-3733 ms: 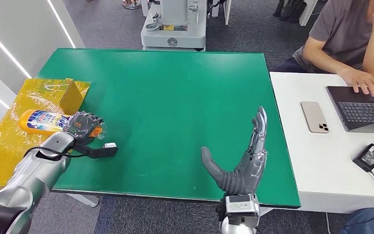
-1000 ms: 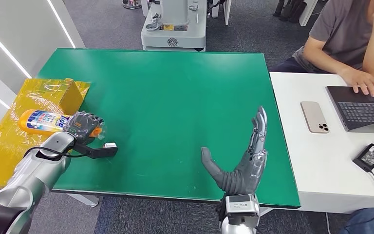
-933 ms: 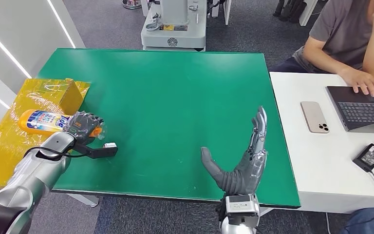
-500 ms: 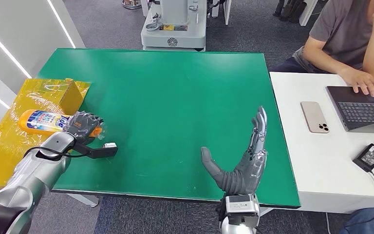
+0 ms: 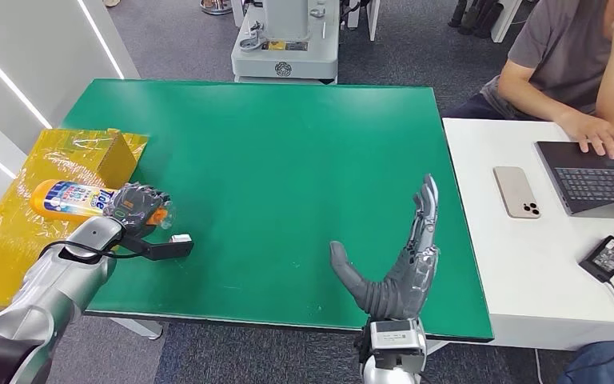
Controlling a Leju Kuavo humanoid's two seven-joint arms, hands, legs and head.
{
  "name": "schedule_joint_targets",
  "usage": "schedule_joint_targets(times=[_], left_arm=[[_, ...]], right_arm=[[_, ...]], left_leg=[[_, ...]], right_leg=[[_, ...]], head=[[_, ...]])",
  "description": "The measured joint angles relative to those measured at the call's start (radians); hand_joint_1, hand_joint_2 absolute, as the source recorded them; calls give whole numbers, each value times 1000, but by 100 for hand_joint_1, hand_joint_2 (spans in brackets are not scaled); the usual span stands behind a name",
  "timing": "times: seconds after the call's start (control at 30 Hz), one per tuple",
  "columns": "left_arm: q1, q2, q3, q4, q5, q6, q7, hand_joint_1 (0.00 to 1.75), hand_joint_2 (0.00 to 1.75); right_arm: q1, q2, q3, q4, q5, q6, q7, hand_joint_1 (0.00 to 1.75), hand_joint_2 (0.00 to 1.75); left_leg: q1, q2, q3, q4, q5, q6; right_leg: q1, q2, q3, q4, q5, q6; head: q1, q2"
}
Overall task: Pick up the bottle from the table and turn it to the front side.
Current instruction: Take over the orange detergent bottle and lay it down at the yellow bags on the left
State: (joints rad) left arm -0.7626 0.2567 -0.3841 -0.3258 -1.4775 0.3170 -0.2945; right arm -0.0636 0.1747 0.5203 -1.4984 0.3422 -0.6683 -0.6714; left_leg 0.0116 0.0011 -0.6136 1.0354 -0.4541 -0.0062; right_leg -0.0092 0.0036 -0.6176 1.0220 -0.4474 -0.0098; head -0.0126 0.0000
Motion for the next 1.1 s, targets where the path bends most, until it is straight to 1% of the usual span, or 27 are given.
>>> schedule_joint_targets(times=[1.1], left_arm=[[0, 0, 0, 0, 0, 0, 0, 175, 175]], right_arm=[[0, 0, 0, 0, 0, 0, 0, 0, 175]], left_leg=[[0, 0, 0, 0, 0, 0]], right_leg=[[0, 0, 0, 0, 0, 0]], head=[[0, 0]])
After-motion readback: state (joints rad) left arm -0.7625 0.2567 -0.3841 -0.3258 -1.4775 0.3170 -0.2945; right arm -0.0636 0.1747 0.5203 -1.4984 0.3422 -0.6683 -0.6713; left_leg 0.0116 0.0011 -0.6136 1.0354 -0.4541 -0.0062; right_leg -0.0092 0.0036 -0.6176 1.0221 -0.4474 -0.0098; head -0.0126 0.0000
